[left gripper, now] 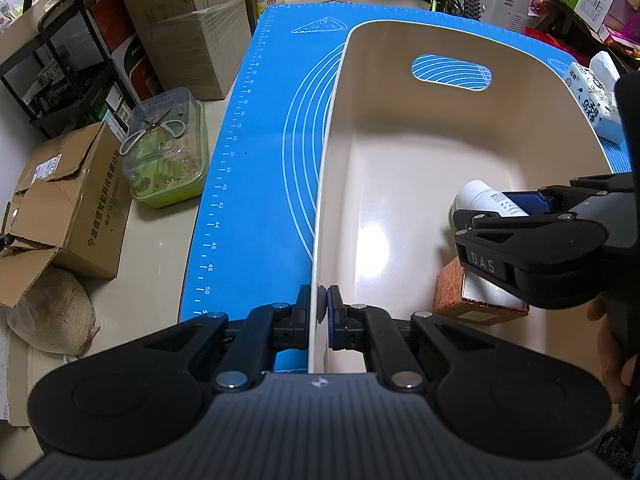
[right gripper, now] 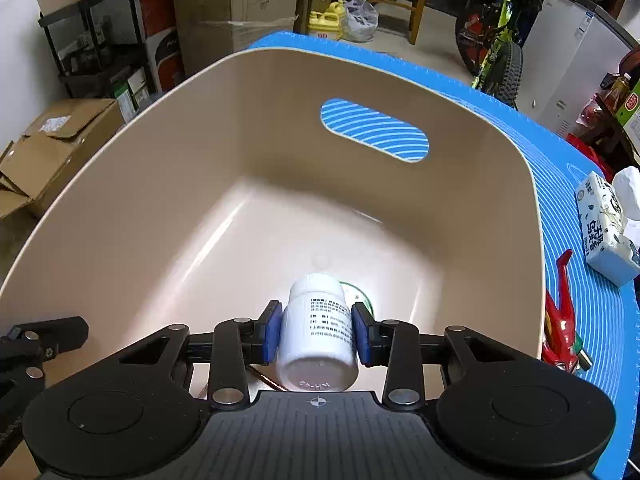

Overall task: Organize rigid objects
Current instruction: 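Carry the white pill bottle into the basket and release it, then reach the right tool to the red toy figure and grasp it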

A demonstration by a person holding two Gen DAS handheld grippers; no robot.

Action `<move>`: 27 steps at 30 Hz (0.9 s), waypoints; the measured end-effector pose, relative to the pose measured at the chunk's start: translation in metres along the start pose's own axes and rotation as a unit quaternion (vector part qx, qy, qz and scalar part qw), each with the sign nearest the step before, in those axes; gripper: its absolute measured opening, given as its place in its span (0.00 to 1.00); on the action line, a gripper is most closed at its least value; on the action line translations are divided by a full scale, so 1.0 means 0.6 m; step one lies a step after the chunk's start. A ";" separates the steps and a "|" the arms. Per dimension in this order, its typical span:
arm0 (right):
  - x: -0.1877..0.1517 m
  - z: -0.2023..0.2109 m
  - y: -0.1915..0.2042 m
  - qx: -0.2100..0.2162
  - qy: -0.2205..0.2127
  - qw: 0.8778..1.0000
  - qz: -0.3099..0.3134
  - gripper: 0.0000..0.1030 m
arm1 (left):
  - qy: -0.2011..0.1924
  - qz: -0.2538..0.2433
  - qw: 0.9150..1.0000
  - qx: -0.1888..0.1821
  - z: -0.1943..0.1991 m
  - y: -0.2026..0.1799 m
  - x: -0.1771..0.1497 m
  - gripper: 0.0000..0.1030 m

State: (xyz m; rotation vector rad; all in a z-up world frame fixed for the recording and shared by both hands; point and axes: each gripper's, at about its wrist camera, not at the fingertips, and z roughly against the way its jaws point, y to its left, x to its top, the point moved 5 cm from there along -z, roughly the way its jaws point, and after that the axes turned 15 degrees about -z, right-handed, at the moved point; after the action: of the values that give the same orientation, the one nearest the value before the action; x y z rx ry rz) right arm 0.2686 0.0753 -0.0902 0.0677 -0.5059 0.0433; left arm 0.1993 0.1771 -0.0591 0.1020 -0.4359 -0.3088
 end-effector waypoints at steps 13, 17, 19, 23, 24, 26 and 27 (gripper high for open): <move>0.036 0.096 -0.072 0.037 -0.088 0.993 -0.067 0.65 | 0.000 -0.001 1.000 0.001 0.000 -0.001 0.000 0.09; 0.046 0.138 -0.113 0.043 -0.122 0.987 -0.097 0.65 | 0.000 -0.001 1.000 0.001 0.000 -0.001 -0.001 0.09; 0.048 0.156 -0.136 0.038 -0.139 0.984 -0.106 0.66 | 0.000 -0.001 1.000 0.001 0.000 0.000 -0.001 0.09; 0.049 0.171 -0.194 0.019 -0.153 0.980 -0.123 0.68 | 0.000 -0.001 1.000 0.001 0.000 -0.001 0.000 0.09; 0.048 0.170 -0.208 0.012 -0.154 0.980 -0.124 0.68 | 0.000 -0.001 1.000 0.001 0.000 -0.001 0.000 0.09; 0.044 0.163 -0.241 -0.003 -0.151 0.980 -0.128 0.68 | 0.000 -0.001 1.000 0.001 0.000 -0.001 -0.001 0.09; 0.041 0.159 -0.255 -0.010 -0.148 0.980 -0.131 0.68 | 0.000 -0.001 1.000 0.001 0.000 -0.001 -0.001 0.09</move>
State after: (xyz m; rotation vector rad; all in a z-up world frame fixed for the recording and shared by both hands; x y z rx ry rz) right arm 0.2527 -0.0837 -0.0033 0.1222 -0.7920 -0.2334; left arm 0.1990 0.1767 -0.0595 0.1042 -0.4356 -0.3100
